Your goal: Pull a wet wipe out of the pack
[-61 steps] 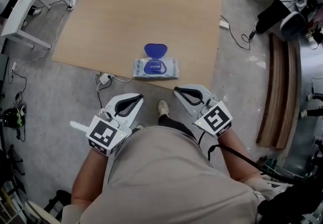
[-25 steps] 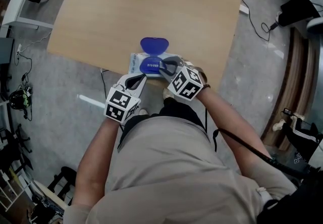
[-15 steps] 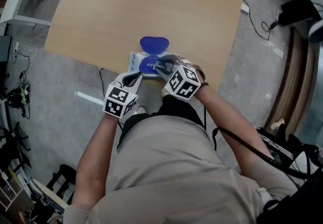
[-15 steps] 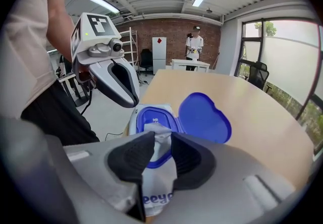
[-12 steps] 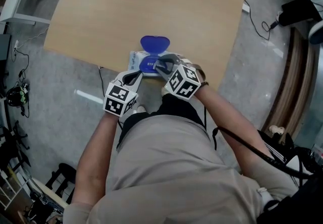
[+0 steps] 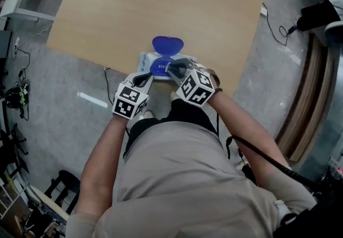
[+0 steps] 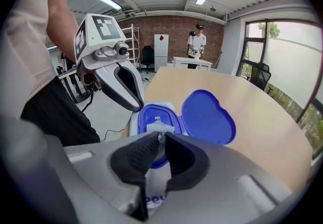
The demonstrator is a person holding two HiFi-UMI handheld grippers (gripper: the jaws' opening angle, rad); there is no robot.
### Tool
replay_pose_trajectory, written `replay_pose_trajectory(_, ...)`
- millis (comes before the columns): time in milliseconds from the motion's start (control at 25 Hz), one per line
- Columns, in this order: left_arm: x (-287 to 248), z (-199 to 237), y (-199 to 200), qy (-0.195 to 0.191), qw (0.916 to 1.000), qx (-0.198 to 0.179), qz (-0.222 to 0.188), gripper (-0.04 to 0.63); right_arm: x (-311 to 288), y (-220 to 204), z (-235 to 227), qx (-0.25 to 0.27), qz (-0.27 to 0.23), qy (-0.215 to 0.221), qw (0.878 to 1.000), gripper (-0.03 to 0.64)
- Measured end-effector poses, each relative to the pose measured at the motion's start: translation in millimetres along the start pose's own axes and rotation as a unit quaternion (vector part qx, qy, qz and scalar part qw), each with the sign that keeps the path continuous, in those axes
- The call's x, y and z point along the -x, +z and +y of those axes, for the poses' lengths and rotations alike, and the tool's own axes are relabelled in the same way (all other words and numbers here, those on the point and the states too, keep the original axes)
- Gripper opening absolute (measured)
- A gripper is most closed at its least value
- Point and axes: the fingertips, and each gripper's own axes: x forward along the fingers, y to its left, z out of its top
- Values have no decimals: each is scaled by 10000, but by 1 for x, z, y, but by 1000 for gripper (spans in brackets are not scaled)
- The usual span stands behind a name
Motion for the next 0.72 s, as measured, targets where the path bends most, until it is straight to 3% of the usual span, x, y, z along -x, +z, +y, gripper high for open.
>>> replay_pose_trajectory(160,1,0,1,-4,10000,-7,31,3,1,2,0,-36,-10,-51,10000,12)
replay_pose_trajectory(720,-6,-1,-2,78,9998,-77,177,3,10,3,-3,-91,-65,-121,9999,5)
